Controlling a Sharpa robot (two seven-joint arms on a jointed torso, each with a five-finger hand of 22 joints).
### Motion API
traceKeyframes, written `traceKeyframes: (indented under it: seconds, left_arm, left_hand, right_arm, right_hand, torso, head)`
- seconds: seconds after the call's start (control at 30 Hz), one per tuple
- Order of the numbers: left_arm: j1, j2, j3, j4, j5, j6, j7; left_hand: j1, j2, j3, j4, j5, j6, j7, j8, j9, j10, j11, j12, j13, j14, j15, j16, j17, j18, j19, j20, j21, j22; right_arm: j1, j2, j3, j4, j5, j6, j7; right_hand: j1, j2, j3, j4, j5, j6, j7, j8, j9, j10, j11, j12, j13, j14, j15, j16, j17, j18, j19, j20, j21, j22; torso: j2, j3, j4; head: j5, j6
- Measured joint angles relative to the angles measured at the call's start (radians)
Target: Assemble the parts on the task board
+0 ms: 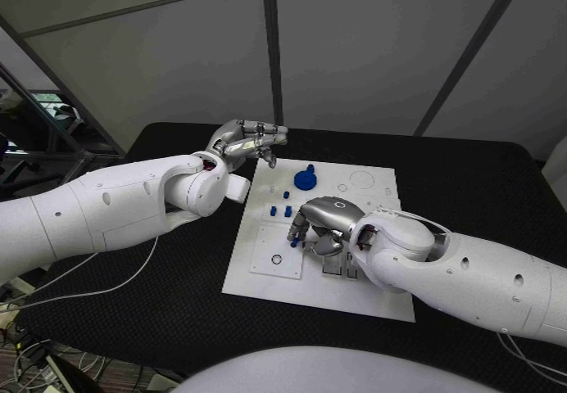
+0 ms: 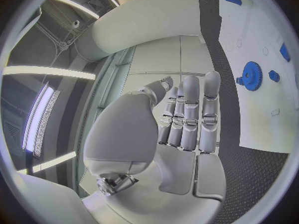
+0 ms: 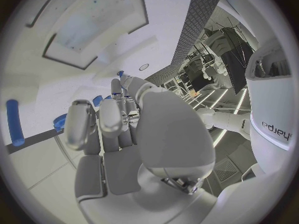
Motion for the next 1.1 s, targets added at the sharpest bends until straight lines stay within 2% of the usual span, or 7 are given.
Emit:
traceKeyframes:
  seconds: [0.43, 0.53, 0.7, 0.8, 0.87, 0.97, 1.1]
  left_arm:
    - [0.0, 0.0, 0.0, 0.0, 0.0, 0.003, -0.002]
    - [0.0, 0.0, 0.0, 0.0, 0.0, 0.004, -0.002]
    - [0.0, 0.001, 0.0, -0.001, 0.0, 0.005, -0.003]
    - [0.0, 0.001, 0.0, -0.002, 0.0, 0.005, -0.004]
    - [0.001, 0.001, 0.0, -0.002, 0.0, 0.006, -0.005]
    - [0.001, 0.001, 0.0, -0.002, 0.0, 0.006, -0.006]
    - [0.001, 0.002, 0.0, -0.003, 0.0, 0.008, -0.008]
  left_hand:
    - [0.0, 0.0, 0.0, 0.0, 0.0, 0.0, 0.0, 0.0, 0.0, 0.0, 0.0, 0.0, 0.0, 0.0, 0.0, 0.0, 0.0, 0.0, 0.0, 0.0, 0.0, 0.0]
    - [0.0, 0.0, 0.0, 0.0, 0.0, 0.0, 0.0, 0.0, 0.0, 0.0, 0.0, 0.0, 0.0, 0.0, 0.0, 0.0, 0.0, 0.0, 0.0, 0.0, 0.0, 0.0]
    - [0.0, 0.0, 0.0, 0.0, 0.0, 0.0, 0.0, 0.0, 0.0, 0.0, 0.0, 0.0, 0.0, 0.0, 0.0, 0.0, 0.0, 0.0, 0.0, 0.0, 0.0, 0.0]
    - [0.0, 0.0, 0.0, 0.0, 0.0, 0.0, 0.0, 0.0, 0.0, 0.0, 0.0, 0.004, 0.0, -0.003, 0.003, 0.0, -0.001, 0.0, 0.0, 0.0, 0.0, -0.001]
    - [0.0, 0.0, 0.0, 0.0, 0.0, 0.0, 0.0, 0.0, 0.0, 0.0, 0.0, 0.004, 0.001, -0.003, 0.003, 0.0, -0.001, 0.0, 0.0, 0.0, 0.0, -0.001]
    - [0.0, 0.0, 0.0, 0.0, 0.0, 0.0, 0.0, 0.0, 0.0, 0.0, 0.0, 0.004, 0.001, -0.003, 0.003, 0.0, -0.001, 0.0, 0.0, 0.0, 0.0, -0.001]
    - [0.0, 0.0, -0.003, -0.003, 0.0, 0.0, 0.0, 0.0, 0.0, 0.0, 0.0, 0.004, 0.001, -0.003, 0.003, 0.0, -0.001, 0.0, -0.004, 0.004, 0.0, -0.001]
  right_arm:
    - [-0.001, 0.016, -0.001, -0.012, -0.017, 0.017, -0.008]
    - [0.0, 0.019, -0.012, -0.011, -0.021, 0.02, -0.009]
    - [0.004, 0.02, -0.019, -0.01, -0.027, 0.02, -0.01]
    - [0.004, 0.02, -0.021, -0.011, -0.028, 0.018, -0.009]
    - [0.004, 0.02, -0.023, -0.012, -0.028, 0.015, -0.007]
    - [0.003, 0.015, -0.025, -0.012, -0.029, 0.008, -0.006]
    - [0.0, 0.009, -0.027, -0.007, -0.029, -0.007, -0.004]
  right_hand:
    - [-0.002, 0.002, 0.0, 0.0, 0.0, 0.001, 0.001, 0.001, 0.0, 0.0, 0.0, 0.0, 0.0, 0.0, 0.0, 0.0, -0.001, 0.0, 0.0, 0.0, 0.0, 0.0]
    - [-0.008, 0.003, 0.0, 0.0, 0.0, 0.0, 0.002, 0.001, 0.0, 0.0, 0.0, 0.0, 0.0, 0.0, 0.0, 0.0, -0.001, 0.0, 0.0, 0.0, 0.0, 0.0]
    - [-0.017, -0.001, 0.0, 0.0, 0.0, -0.002, 0.004, 0.0, 0.0, -0.004, 0.004, -0.009, 0.002, 0.0, 0.0, 0.0, -0.008, 0.0, 0.0, 0.0, 0.0, -0.007]
    - [-0.033, -0.008, 0.0, 0.0, 0.001, -0.029, 0.019, -0.015, 0.002, -0.038, 0.018, -0.02, -0.003, 0.0, 0.0, 0.0, -0.015, 0.0, -0.013, 0.01, -0.003, -0.018]
    - [-0.061, -0.01, 0.001, 0.0, 0.003, -0.075, 0.033, -0.023, -0.008, -0.098, 0.035, -0.019, -0.012, -0.001, 0.019, -0.015, -0.04, 0.0, -0.041, 0.018, -0.027, -0.049]
    - [-0.077, -0.028, 0.004, 0.003, 0.004, -0.143, 0.032, -0.026, -0.028, -0.162, 0.04, -0.013, -0.024, 0.002, 0.024, -0.03, -0.067, 0.0, -0.076, 0.029, -0.058, -0.092]
    - [-0.075, -0.038, 0.004, 0.003, 0.003, -0.17, 0.027, -0.026, -0.03, -0.193, 0.052, -0.015, -0.031, -0.002, 0.027, -0.035, -0.081, 0.0, -0.086, 0.032, -0.066, -0.11]
  torso:
    - [0.0, -0.0002, 0.0]
    - [0.0, -0.0003, 0.0]
    - [-0.001, -0.0007, 0.0]
    - [-0.001, -0.0007, 0.0]
    - [-0.001, -0.0007, 0.0]
    - [-0.002, -0.0006, -0.0005]
    - [-0.002, 0.0002, -0.0005]
  head:
    - [0.003, -0.006]
    - [0.004, -0.007]
    - [0.004, -0.007]
    - [0.004, -0.007]
    - [0.004, -0.007]
    - [0.004, -0.006]
    - [0.003, -0.003]
